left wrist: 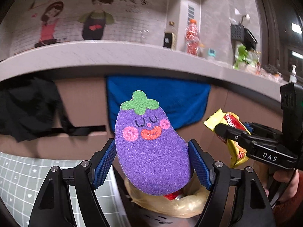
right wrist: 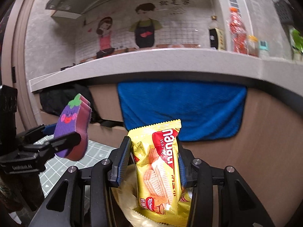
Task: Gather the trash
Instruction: 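Lift and carry the sponge and wafer packet over the bin with both tools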
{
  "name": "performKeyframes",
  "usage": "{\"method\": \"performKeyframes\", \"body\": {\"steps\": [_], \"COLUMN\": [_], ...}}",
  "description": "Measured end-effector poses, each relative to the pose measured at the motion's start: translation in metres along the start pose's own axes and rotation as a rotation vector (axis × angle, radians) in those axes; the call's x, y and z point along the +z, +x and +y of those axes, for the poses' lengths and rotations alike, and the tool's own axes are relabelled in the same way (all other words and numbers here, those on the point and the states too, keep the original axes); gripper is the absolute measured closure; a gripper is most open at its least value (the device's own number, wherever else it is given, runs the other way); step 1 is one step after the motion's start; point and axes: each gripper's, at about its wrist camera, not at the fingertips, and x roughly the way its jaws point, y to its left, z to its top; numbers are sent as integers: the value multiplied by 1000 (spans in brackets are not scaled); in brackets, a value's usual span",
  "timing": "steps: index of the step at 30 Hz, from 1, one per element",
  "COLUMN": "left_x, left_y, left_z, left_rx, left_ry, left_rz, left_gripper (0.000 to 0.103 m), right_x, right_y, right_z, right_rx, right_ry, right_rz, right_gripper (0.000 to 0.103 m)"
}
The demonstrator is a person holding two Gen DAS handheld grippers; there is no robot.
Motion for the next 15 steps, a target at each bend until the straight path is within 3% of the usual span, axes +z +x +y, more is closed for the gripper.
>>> {"method": "performKeyframes", "body": {"steps": [15], "left_x": [-36], "left_y": [62], "left_z": [0], "left_rx": [-20], "left_ry": [-20], "left_rz": [160], "left_gripper": [26], "right_x": [-36], "right_y": [44], "right_z": [-30], "right_rx": [17], "right_ry": [99], "right_rz": [101], "right_gripper": [62]}}
